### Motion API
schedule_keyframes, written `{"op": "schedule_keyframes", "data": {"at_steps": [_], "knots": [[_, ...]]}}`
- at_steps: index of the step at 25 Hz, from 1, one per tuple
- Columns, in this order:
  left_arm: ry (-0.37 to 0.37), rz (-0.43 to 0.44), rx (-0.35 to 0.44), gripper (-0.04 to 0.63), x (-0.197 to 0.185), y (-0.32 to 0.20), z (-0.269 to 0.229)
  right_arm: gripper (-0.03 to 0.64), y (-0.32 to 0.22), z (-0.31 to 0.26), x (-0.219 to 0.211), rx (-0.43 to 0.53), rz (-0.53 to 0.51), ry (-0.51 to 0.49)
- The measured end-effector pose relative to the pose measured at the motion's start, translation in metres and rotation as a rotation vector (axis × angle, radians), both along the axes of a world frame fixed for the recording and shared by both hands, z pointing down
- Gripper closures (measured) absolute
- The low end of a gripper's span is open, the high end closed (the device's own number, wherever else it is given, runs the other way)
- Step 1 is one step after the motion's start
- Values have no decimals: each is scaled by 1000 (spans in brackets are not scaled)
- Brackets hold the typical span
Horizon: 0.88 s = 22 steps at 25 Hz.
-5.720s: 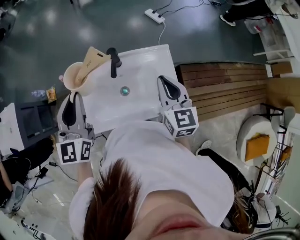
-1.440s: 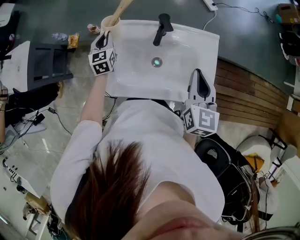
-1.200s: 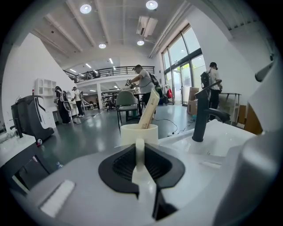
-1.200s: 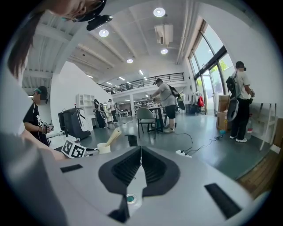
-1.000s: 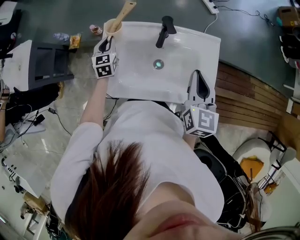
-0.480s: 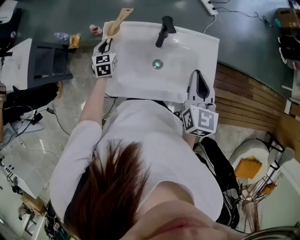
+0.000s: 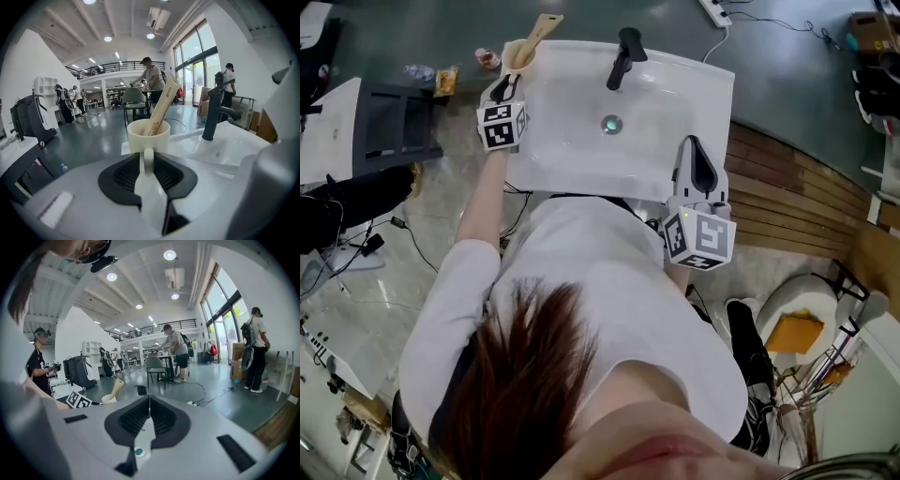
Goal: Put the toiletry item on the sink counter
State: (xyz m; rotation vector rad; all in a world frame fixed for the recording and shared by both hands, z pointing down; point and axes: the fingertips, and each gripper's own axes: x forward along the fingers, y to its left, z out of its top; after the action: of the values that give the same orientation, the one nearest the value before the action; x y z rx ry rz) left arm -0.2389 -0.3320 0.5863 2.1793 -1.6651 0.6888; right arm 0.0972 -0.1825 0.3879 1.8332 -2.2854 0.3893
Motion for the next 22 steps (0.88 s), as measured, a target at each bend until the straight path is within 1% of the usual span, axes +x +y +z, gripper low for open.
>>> {"op": "schedule_keyframes", "data": {"at_steps": [1,2,3,6,9,15,17,20,22], "knots": [[0,6,-2,513,0,0,-1,606,0,0,1,-1,0,1],[-1,11,-1,479,0,1,-3,606,0,1,1,-2,0,1],[-3,14,3,463,0,2,-4,606,0,1,1,-3,-1,1],[-8,8,12,447,-2,6,-10,606,-1,2,1,-4,-9,-1],[4,6,35,441,-3,12,-22,606,-2,0,-1,-2,-19,-3],[46,6,157,442,-4,21,-70,606,-7,-1,-2,0,-45,2],[71,3,188,442,0,28,-88,606,-8,-3,-3,0,-57,4],[112,48,214,444,19,38,-115,606,-10,-7,-5,4,-73,6],[141,75,244,462,33,38,-137,606,-12,-10,-4,8,-80,13]]}}
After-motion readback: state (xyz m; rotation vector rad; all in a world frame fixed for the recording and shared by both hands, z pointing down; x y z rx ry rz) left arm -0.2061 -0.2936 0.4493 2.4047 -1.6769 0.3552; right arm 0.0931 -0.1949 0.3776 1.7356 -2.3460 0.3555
